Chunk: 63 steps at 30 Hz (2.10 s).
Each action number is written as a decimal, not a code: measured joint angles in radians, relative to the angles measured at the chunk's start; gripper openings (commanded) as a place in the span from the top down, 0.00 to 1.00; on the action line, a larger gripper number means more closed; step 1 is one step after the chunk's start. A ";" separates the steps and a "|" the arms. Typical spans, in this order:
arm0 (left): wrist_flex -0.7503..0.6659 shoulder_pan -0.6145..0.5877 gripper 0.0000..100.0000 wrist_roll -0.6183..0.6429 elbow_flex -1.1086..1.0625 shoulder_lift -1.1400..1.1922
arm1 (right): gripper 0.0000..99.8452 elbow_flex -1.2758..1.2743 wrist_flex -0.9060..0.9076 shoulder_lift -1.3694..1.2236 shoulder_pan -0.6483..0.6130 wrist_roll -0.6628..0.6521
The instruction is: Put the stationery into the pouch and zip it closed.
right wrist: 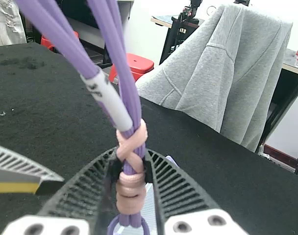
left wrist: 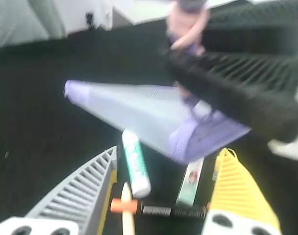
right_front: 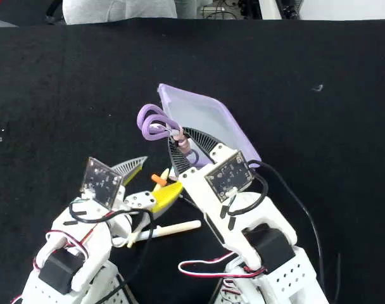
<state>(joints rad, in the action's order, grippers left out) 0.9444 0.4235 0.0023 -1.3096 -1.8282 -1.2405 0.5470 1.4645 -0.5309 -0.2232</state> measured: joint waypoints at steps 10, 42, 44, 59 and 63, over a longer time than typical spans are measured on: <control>-0.204 -0.072 0.69 0.000 -0.115 0.005 | 0.99 0.000 0.000 0.000 0.000 0.000; -0.178 0.057 0.69 -0.021 -0.127 0.009 | 0.99 -0.006 0.000 0.000 0.005 0.000; -0.195 0.037 0.69 -0.021 -0.127 0.009 | 0.99 -0.006 0.000 0.000 0.005 0.000; -0.310 -0.061 0.69 -0.023 -0.222 0.009 | 0.99 -0.006 0.000 0.000 0.005 0.000; -0.310 -0.049 0.69 -0.023 -0.222 0.009 | 0.99 -0.006 0.000 0.000 0.005 0.000</control>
<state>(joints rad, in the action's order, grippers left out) 0.6345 0.3744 -0.0207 -1.5321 -1.8190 -1.2467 0.5470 1.4645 -0.5263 -0.2232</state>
